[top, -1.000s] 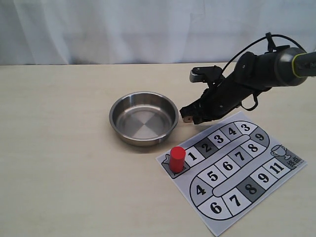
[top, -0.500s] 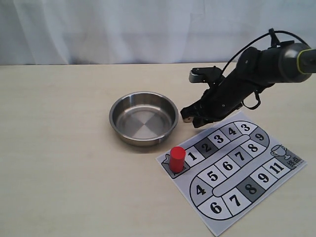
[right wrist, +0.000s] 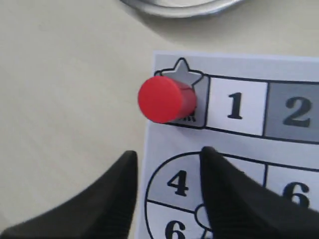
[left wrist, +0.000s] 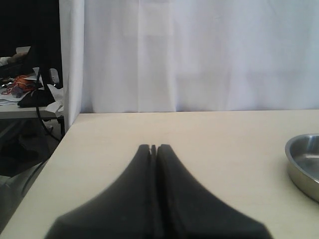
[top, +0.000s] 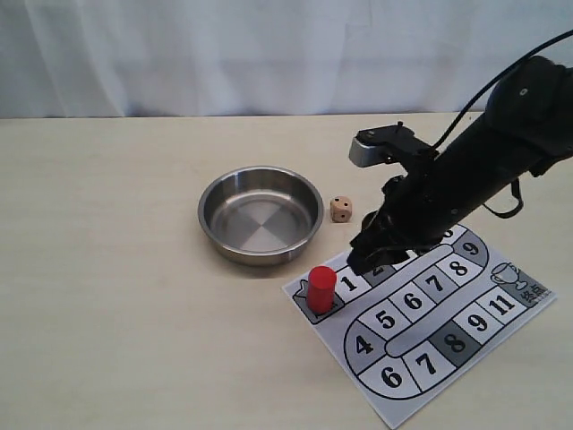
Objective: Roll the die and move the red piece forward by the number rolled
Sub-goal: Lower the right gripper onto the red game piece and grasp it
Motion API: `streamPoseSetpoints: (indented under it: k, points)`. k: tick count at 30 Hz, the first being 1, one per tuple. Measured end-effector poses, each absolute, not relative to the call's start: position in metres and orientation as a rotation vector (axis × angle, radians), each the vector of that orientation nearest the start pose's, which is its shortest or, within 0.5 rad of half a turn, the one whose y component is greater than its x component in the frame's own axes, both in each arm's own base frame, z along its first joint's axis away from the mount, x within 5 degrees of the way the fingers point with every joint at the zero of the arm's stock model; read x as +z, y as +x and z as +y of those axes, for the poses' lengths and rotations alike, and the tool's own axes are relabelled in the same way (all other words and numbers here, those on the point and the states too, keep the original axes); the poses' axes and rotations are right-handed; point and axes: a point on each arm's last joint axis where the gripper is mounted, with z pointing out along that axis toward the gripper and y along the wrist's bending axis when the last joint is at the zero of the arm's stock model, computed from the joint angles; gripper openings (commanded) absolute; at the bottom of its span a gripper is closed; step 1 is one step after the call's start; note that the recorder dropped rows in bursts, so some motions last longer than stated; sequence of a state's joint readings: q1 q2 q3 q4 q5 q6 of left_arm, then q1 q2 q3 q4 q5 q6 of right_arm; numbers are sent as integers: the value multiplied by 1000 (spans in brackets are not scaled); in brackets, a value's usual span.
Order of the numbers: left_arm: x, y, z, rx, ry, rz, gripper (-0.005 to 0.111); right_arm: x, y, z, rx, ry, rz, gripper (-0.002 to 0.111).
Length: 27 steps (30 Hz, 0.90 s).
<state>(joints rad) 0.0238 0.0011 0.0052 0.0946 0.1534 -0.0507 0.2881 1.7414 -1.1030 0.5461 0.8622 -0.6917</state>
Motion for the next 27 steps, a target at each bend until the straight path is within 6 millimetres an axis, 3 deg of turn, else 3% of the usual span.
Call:
streamPoseSetpoints:
  k: [1,3,8,13,23,27]
  points:
    - [197,56,3,63,5,1643,0,201,305,135,578,-937,2684,66]
    - [197,56,3,63,5,1643,0,201,301,150,550,-995,2635,70]
    - [197,56,3,63,5,1643,0,201,300,169,429,-1099,2523,71]
    - [197,56,3,63,5,1643,0,202,306,174,364,-1083,2446,71]
    - [197,56,3,63,5,1643,0,150,312,180,361,-1128,2573,70]
    - [197,56,3,63,5,1643,0,141,313,181,360,-1132,2596,70]
